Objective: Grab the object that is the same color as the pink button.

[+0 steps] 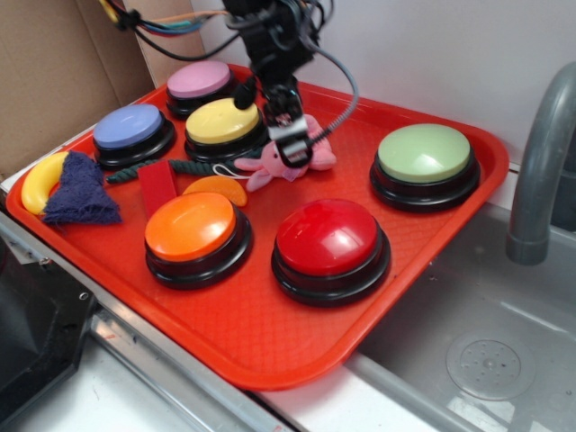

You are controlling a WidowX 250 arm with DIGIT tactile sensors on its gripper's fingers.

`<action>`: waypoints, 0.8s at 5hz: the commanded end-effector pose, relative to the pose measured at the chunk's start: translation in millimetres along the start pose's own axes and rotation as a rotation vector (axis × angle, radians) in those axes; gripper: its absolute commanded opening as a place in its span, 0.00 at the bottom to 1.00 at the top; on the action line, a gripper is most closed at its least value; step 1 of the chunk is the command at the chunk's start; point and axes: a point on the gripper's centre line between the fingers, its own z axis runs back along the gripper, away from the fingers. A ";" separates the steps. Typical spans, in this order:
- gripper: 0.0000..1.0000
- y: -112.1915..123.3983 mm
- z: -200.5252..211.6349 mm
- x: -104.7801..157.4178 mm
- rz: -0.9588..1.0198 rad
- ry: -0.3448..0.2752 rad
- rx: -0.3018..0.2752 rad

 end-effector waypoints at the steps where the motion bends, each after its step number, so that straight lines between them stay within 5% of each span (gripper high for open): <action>1: 0.74 -1.6 -19.2 26.7 -0.054 -0.031 0.026; 2: 0.00 -1.0 -16.1 27.1 -0.047 -0.045 0.037; 4: 0.00 13.7 29.2 24.7 0.159 0.092 0.081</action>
